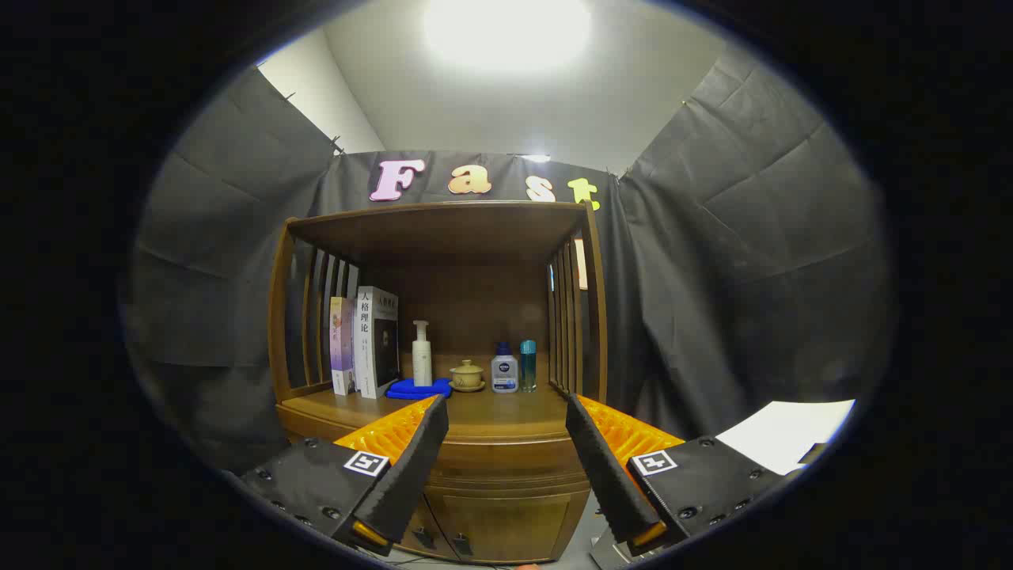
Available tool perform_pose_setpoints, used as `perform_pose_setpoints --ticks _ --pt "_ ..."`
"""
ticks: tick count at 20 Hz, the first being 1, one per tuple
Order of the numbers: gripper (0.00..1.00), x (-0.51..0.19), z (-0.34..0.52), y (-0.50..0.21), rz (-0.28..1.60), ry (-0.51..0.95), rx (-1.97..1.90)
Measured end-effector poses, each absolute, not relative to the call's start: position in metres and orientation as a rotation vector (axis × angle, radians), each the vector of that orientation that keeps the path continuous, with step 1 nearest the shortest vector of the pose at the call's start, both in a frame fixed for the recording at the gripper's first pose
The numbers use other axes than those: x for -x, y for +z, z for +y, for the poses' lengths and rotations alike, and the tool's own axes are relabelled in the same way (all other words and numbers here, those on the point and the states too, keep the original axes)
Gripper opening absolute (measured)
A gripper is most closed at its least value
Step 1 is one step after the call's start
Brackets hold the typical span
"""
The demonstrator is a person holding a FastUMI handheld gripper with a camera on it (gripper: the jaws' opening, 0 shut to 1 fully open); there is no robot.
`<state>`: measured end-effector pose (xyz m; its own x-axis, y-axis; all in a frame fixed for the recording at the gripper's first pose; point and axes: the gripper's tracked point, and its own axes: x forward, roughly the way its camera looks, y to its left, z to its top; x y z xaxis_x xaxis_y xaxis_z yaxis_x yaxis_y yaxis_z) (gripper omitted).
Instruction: Pull open the drawer, take out the items inside it, and place them on the countertop above the cabinet.
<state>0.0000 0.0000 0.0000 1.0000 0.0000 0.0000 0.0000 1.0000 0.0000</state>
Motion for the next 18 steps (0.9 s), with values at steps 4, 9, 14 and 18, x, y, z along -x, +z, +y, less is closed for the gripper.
perform_pose_setpoints --ticks 4,9,14,18 --pt "0.96 0.0003 0.0009 -0.0035 0.006 0.001 0.008" --pt "0.96 -0.0011 -0.0009 -0.0030 0.010 -0.006 -0.004" --pt "0.96 0.0013 -0.0006 -0.0019 0.009 -0.006 -0.013" --pt "0.96 0.0007 0.0010 -0.0014 0.014 0.006 -0.033"
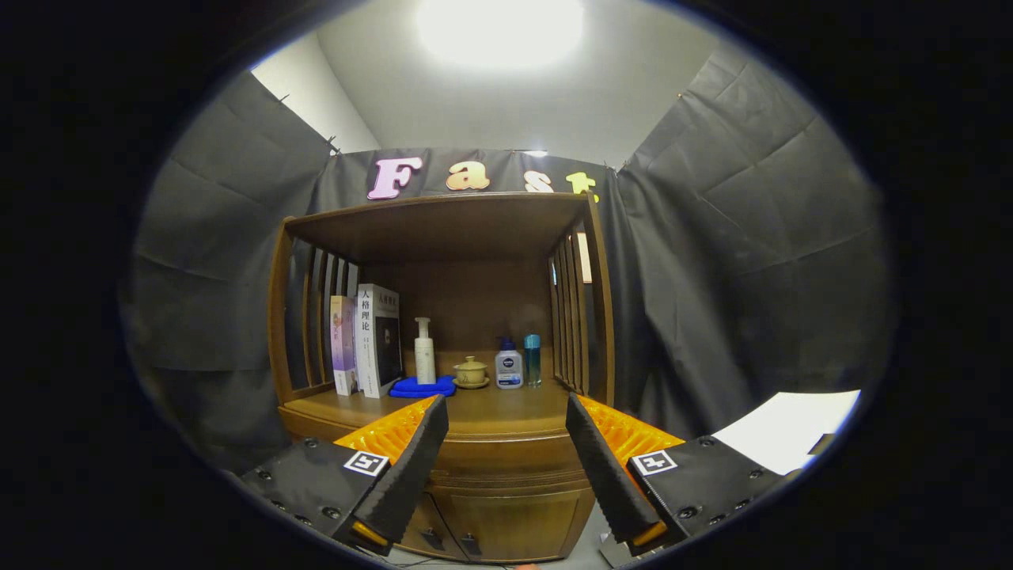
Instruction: Pull open the drawer, take out the items inside it, and place them on the countertop above the cabinet.
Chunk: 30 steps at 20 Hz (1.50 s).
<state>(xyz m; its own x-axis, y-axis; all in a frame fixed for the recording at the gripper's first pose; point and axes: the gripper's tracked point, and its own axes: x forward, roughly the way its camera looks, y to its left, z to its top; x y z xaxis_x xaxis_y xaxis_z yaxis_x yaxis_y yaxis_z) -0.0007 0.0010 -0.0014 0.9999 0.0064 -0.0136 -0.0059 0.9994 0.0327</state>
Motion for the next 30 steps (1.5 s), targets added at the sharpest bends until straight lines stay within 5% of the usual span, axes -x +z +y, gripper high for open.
perform_pose_setpoints --ticks 13,30 --pt "0.96 -0.051 0.035 -0.023 0.074 0.072 -0.067" --pt "0.96 -0.095 0.107 -0.164 0.312 0.171 -0.049"
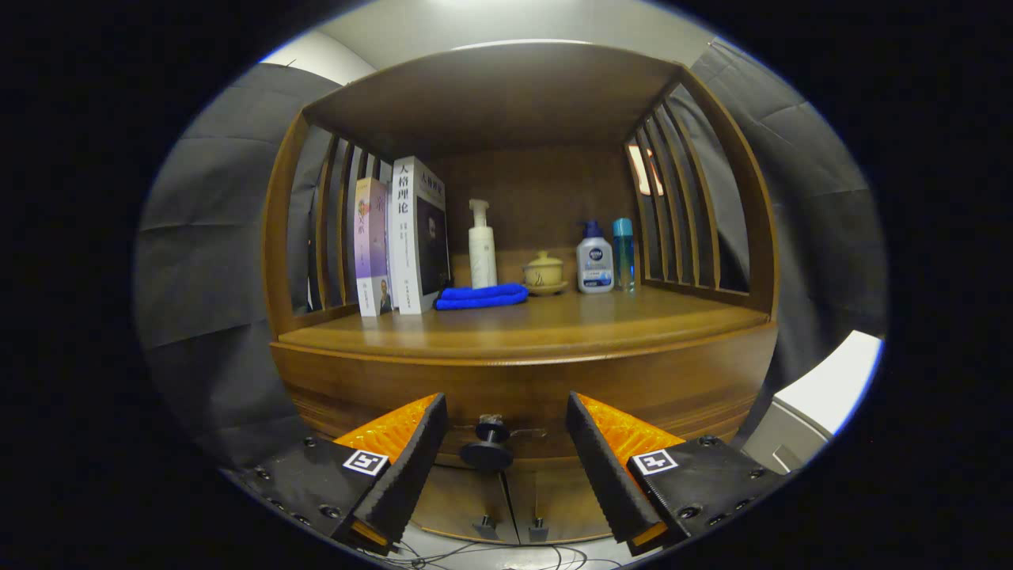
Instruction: Pull open the drawer, take out the items inside it, and place them on the countertop above the cabinet.
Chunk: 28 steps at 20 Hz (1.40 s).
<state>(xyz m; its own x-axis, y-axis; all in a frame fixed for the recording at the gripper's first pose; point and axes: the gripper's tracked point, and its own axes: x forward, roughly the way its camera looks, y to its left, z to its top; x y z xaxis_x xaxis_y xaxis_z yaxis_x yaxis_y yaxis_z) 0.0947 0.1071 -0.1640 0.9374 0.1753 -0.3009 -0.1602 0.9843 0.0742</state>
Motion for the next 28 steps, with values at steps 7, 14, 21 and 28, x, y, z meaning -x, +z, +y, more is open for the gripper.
perform_pose_setpoints --ticks 7,14,21,28 --pt "0.83 -0.095 0.122 -0.208 0.410 0.193 -0.044" --pt "0.43 -0.096 0.124 -0.219 0.461 0.187 -0.070" --pt "0.29 -0.083 0.120 -0.216 0.454 0.177 -0.057" --pt "0.29 -0.053 0.115 -0.212 0.435 0.188 -0.042"
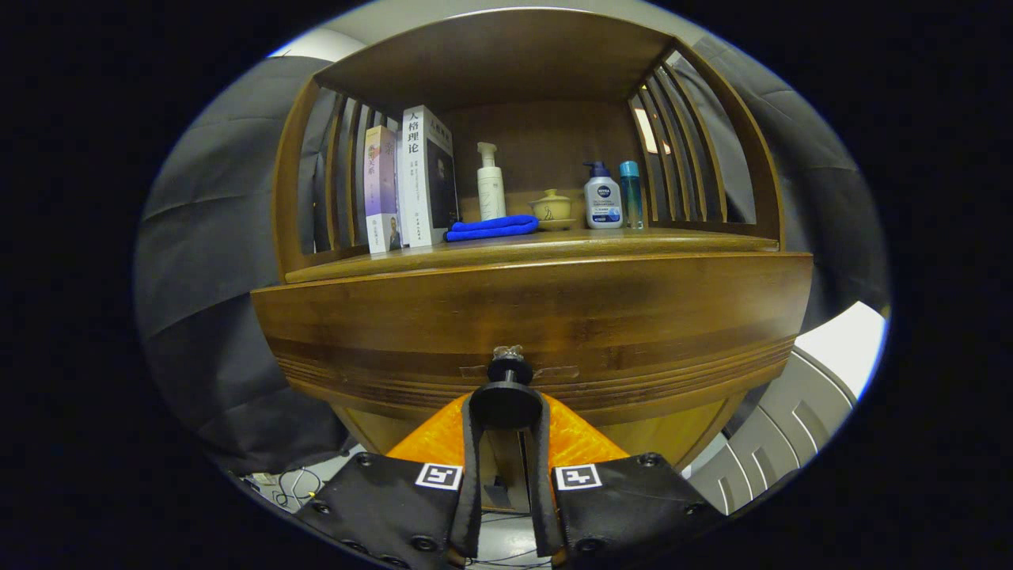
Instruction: Pull open the drawer, take out the items inside it, and place them on the countertop above the cabinet.
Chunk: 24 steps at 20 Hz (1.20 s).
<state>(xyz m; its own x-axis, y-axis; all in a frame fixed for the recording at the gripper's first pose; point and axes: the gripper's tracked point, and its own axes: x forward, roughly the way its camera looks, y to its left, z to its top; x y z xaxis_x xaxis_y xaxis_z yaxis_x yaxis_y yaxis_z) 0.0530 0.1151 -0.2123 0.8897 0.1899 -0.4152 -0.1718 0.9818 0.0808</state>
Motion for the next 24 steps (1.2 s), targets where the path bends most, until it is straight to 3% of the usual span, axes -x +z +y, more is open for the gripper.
perform_pose_setpoints --ticks 24 --pt "0.29 0.039 0.108 -0.199 0.412 0.226 -0.002"
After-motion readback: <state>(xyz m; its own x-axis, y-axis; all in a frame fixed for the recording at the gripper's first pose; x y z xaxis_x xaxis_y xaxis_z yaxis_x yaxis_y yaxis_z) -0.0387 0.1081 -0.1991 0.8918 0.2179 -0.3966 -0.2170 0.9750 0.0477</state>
